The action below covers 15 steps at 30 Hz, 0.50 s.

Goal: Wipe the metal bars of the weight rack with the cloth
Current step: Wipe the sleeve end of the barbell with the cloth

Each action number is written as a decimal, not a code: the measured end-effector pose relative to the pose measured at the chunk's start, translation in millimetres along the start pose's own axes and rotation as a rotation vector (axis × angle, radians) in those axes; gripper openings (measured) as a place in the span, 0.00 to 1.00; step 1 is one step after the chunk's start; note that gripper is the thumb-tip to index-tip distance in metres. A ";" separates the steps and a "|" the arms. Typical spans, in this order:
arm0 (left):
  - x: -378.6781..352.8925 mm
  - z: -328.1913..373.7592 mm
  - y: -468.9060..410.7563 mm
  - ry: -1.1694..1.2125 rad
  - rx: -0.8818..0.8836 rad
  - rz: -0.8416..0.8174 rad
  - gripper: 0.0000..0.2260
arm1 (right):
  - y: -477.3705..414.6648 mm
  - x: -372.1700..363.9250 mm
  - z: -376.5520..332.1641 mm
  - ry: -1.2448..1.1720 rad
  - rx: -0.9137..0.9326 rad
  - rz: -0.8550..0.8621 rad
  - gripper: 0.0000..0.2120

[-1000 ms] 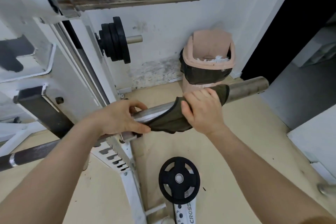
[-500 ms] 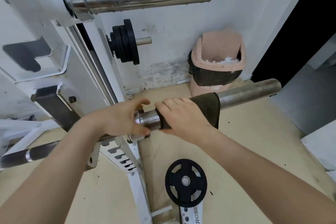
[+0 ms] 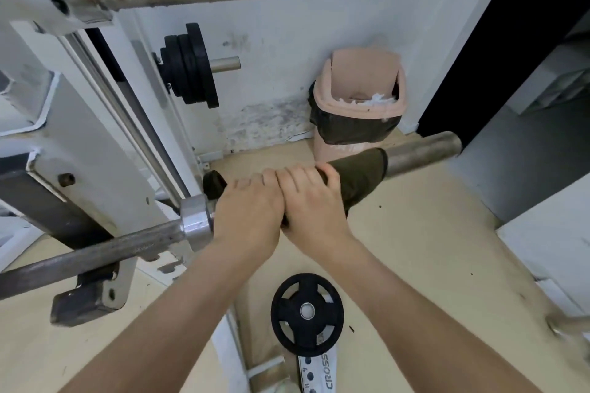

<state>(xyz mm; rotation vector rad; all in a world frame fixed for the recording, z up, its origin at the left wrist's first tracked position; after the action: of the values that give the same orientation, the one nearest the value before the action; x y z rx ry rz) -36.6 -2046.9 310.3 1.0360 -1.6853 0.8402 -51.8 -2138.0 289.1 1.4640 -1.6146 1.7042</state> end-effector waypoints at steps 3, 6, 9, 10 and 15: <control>-0.2 2.6 -1.1 -0.014 0.049 0.045 0.13 | -2.1 14.1 44.4 0.079 0.114 -0.041 0.18; -6.2 -6.4 -9.3 0.034 0.054 -0.061 0.13 | 9.9 46.7 134.3 0.158 -0.064 -0.078 0.21; -7.0 -10.5 -22.6 0.152 0.000 -0.225 0.12 | 16.4 69.2 195.3 0.190 -0.268 -0.143 0.23; -7.6 -11.8 -25.9 0.187 -0.012 -0.290 0.13 | 15.8 71.7 205.3 0.191 -0.303 -0.161 0.24; -5.3 -12.6 -25.2 0.180 -0.021 -0.299 0.13 | 26.8 66.4 208.9 0.109 -0.455 0.062 0.34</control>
<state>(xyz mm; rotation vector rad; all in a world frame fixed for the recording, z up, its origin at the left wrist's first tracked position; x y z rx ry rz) -8.1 -2044.7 310.9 1.1289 -1.3456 0.6956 -13.0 -2355.4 290.3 1.0910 -1.8482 1.3013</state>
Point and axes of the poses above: each hand's wrist, its own y-axis away from the middle knuckle, its own x-axis out of the back of the hand, z = x × y, the point moved 5 cm from there along -y, towards the middle knuckle, and after that the axes turned 10 degrees about -y, right-handed, at the moved point
